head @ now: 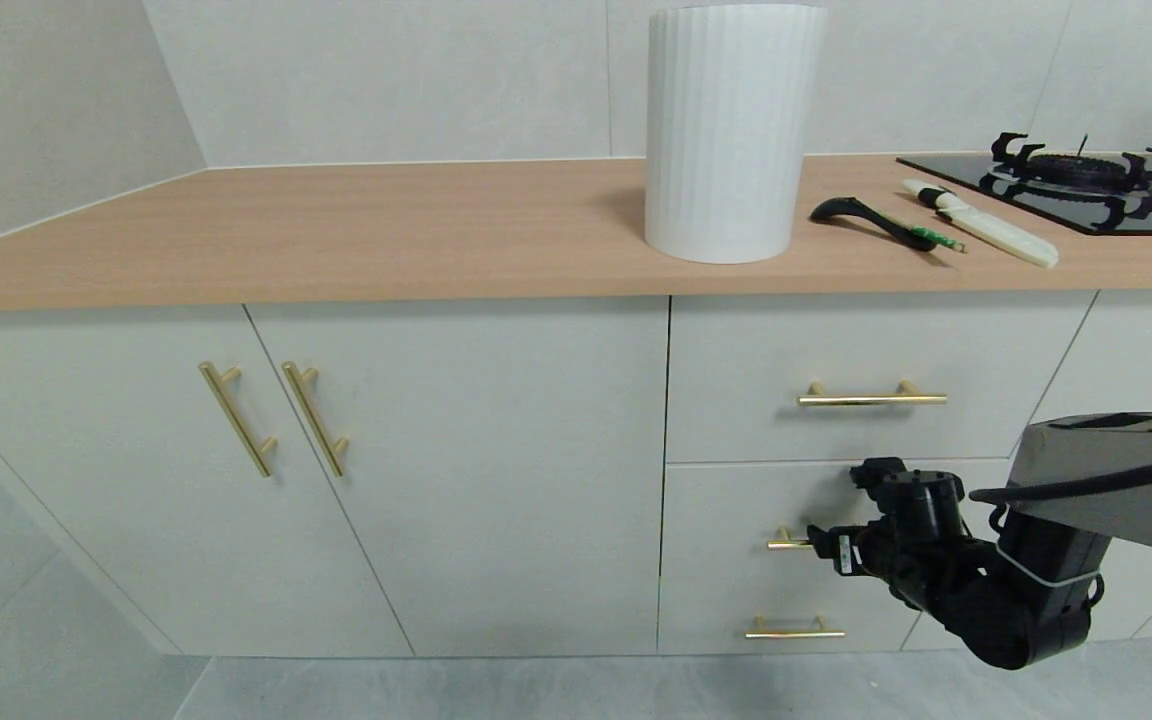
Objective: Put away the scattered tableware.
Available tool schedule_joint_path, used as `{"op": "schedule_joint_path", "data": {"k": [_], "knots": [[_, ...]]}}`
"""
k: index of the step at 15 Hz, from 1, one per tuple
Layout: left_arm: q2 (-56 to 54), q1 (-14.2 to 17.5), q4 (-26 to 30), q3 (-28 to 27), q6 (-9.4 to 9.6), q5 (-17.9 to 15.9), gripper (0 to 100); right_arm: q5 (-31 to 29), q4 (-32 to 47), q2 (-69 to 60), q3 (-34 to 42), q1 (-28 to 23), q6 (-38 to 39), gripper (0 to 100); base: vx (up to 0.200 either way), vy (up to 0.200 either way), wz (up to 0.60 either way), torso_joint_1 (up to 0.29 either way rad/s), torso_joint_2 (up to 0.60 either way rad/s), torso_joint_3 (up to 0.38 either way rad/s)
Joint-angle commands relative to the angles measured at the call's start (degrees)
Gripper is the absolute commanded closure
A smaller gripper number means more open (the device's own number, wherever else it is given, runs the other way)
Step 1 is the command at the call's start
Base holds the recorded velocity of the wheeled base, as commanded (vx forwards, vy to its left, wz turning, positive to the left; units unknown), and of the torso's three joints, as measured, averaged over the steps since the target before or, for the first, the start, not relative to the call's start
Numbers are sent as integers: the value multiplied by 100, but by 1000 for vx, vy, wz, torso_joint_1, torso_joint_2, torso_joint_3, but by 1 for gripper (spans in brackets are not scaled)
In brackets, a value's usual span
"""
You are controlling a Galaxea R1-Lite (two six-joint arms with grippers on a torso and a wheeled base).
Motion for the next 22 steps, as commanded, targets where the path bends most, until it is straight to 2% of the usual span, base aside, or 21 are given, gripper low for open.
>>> {"op": "schedule_joint_path", "data": {"k": [1,9,12,14,17,19,22], "knots": [[9,2,-1,0,-7,1,0,-2,34,17,5,3,-7,0,0,0,0,0,0,0],[9,2,-1,0,-7,1,0,-2,78,-177,181,-6,-25,0,0,0,0,0,0,0],[9,2,-1,0,-7,1,0,77,816,-1012,383,-6,-42,0,0,0,0,0,0,0],[9,2,-1,0,-7,1,0,332,1703,-1785,444,3,-51,0,0,0,0,0,0,0],[9,2,-1,0,-7,1,0,719,3514,-3209,365,38,-174,0,0,0,0,0,0,0],[9,2,-1,0,-7,1,0,745,3901,-3815,295,196,-174,0,0,0,0,0,0,0],[9,2,-1,0,-7,1,0,719,3918,-4211,313,363,-165,0,0,0,0,0,0,0]]}}
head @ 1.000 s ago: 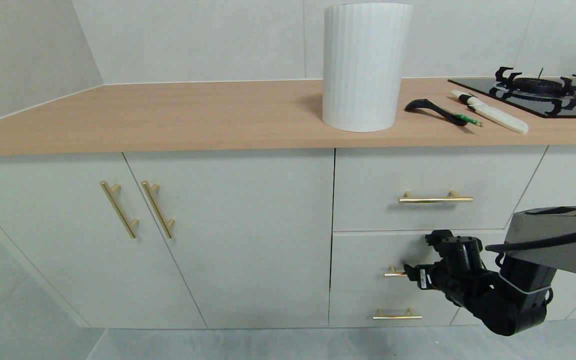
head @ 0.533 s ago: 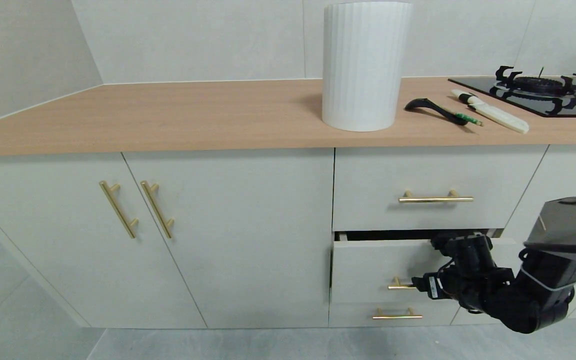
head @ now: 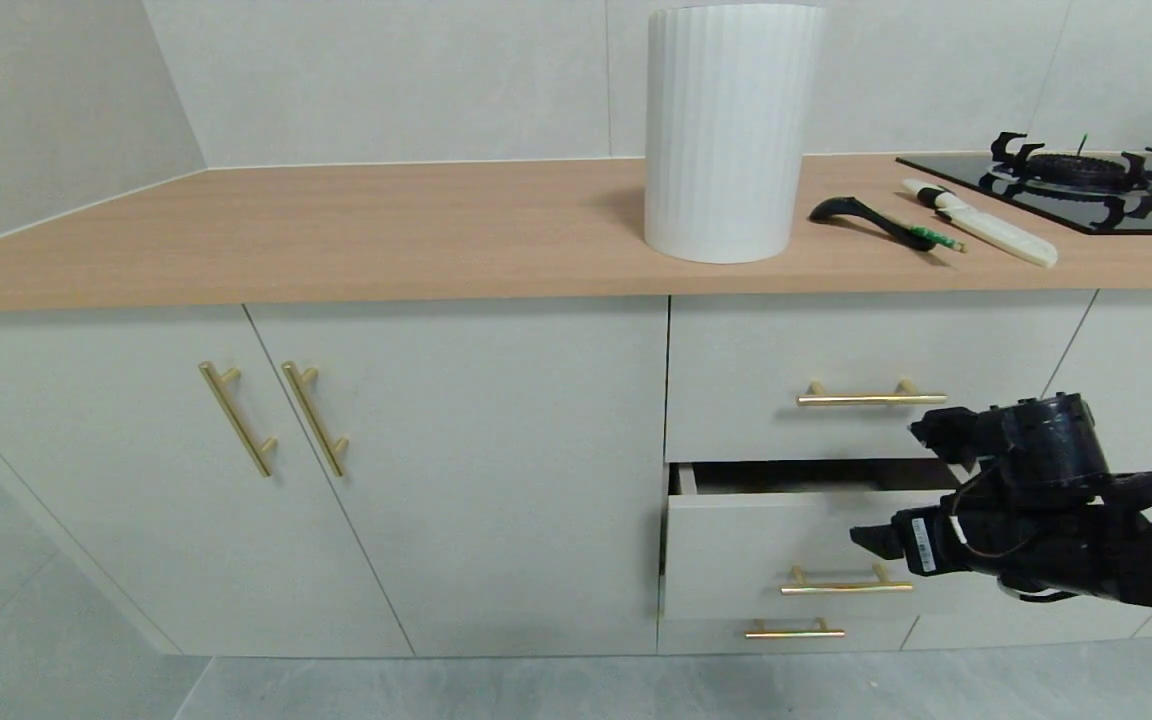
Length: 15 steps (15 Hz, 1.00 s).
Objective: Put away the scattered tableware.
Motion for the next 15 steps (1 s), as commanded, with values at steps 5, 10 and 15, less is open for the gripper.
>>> {"op": "schedule_joint_path", "data": {"k": [5,10,15], "knots": [[9,2,-1,0,-1,4,0,-26,-359,-115,-28,114,37,0,0,0,0,0,0,0],[9,2,-9,0,-1,4,0,-368,-1598,870,34,78,98,0,0,0,0,0,0,0],[9,2,-9,0,-1,4,0,-403,-2205,1344,7,61,309,0,0,0,0,0,0,0]]}}
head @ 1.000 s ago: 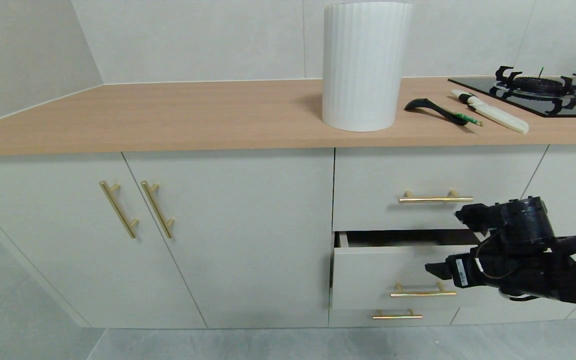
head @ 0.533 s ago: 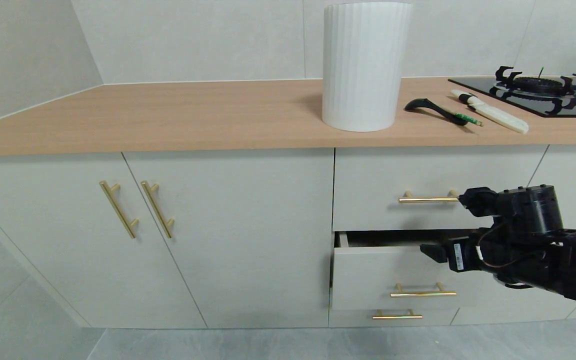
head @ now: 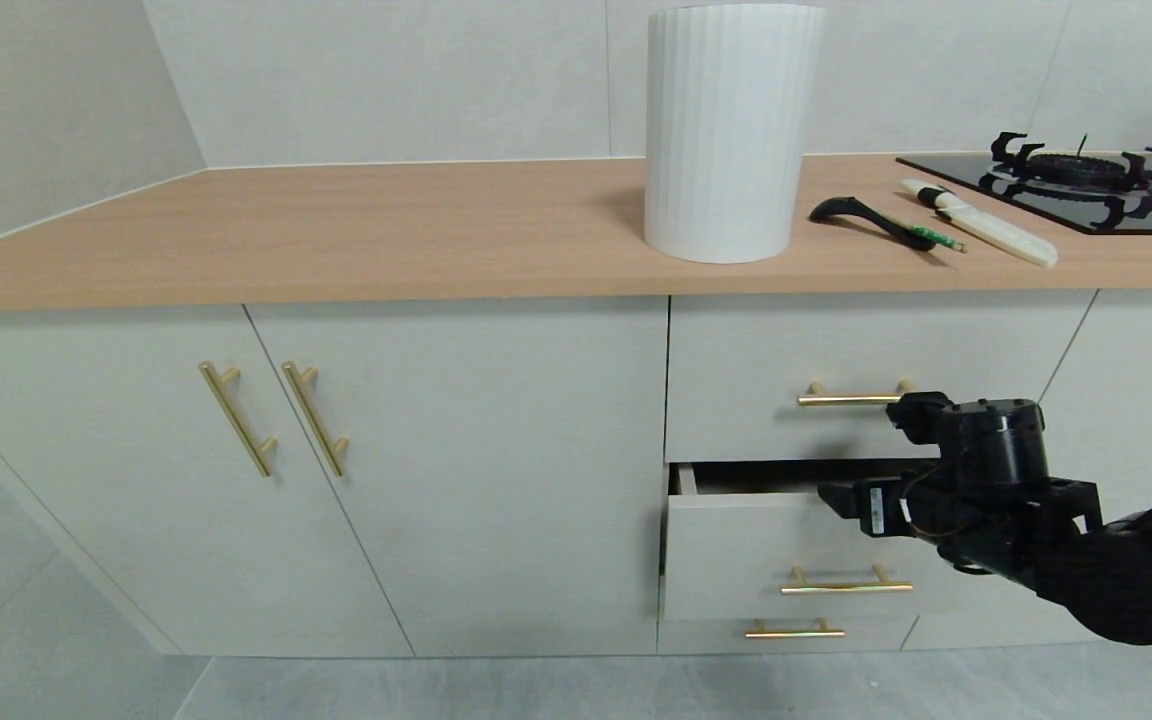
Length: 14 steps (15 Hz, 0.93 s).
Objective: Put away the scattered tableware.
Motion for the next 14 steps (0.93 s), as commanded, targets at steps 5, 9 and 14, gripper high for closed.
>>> {"op": "schedule_joint_path", "data": {"k": [5,9,14], "knots": [[9,2,2,0,-1,1,0,-203,-338,461,10,-5,-17,0,0,0,0,0,0,0],[9,2,-7,0,-1,1,0,-195,57,180,19,-5,-17,0,0,0,0,0,0,0],[9,2,2,0,-1,1,0,-151,787,-348,10,4,-25,0,0,0,0,0,0,0]]}}
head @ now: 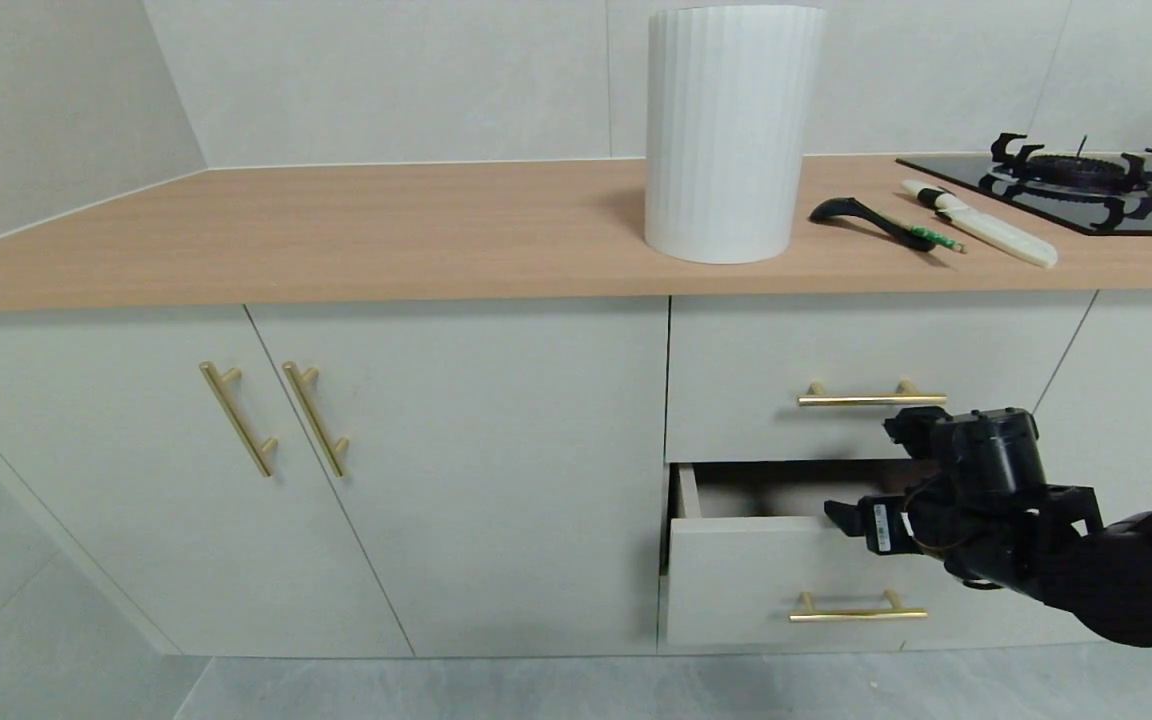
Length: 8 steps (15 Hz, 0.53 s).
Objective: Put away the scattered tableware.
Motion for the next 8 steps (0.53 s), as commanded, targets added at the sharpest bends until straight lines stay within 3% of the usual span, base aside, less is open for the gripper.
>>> {"op": "schedule_joint_path", "data": {"k": [1,8], "knots": [[9,2,2,0,-1,1,0,6,287,-337,-32,9,-7,0,0,0,0,0,0,0],[9,2,2,0,-1,1,0,15,1509,-759,-85,149,-210,0,0,0,0,0,0,0]]}}
